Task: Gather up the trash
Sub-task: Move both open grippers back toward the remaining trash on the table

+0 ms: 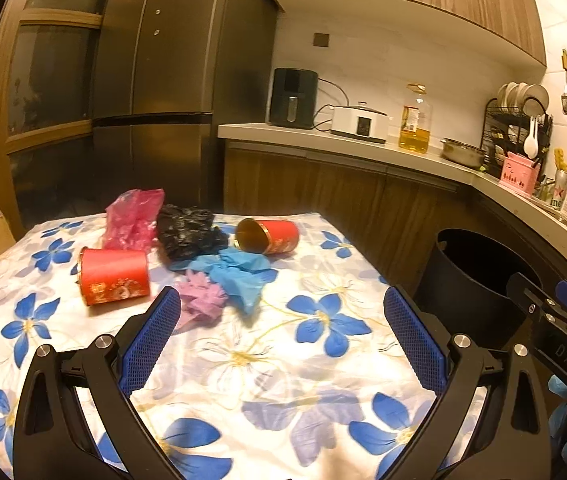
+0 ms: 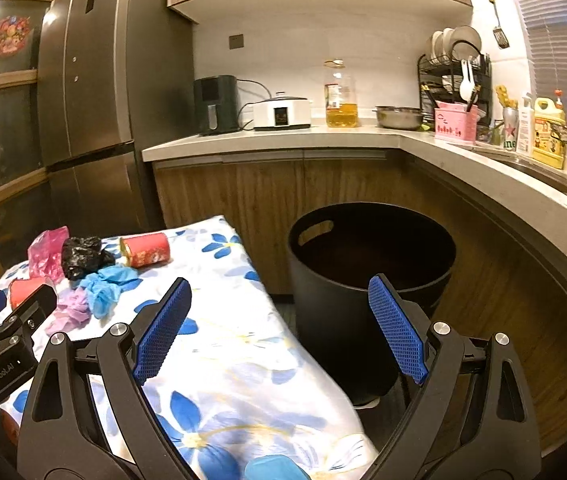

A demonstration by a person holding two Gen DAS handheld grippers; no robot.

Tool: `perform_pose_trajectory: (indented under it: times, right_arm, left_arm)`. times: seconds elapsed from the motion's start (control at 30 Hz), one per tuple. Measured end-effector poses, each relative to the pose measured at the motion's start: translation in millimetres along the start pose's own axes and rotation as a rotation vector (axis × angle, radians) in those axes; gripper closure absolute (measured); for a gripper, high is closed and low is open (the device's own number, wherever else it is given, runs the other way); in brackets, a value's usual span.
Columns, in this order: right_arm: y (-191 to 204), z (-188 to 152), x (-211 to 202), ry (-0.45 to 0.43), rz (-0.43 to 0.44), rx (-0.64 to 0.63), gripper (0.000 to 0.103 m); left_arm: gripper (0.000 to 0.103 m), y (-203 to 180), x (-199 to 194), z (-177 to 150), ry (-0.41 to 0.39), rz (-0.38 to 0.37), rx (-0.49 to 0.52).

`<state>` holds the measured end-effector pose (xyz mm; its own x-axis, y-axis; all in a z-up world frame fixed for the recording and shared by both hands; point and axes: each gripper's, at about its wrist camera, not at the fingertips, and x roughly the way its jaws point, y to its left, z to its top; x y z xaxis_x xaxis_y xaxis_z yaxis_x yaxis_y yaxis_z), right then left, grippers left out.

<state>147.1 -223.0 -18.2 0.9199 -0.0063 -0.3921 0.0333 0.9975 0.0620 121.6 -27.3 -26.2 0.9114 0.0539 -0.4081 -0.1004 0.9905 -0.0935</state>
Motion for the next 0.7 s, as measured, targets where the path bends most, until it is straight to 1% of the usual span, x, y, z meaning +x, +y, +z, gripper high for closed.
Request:
perform_pose_trajectory:
  times: [0.2,0.37,0.5,0.7]
  right_arm:
    - [28.8,-1.7,5.3,0.004,0.041,-0.029,0.014]
    - [55.3,-7.8,13.5,0.014,0.088,-0.053,0.014]
    - [84.2,-15.8,24.3,0.038,0.14,-0.082,0.014]
    - [127.2,-27.1,43.3,0.066,0.228,-0.139,0.015]
  left_arm:
    - [0.006,25.8,-3.3,-2.0,-0.006,0.049,-0.019]
    - [0.006,57.2,-7.4,-6.1,-0.012,0.102,-0.054]
    - [0.006,86.0,-8.0,-10.0,-0.004,0.157,-0.084]
    - [0.006,116.2,-7.5,-12.9,-0.001,0.211,-0.116]
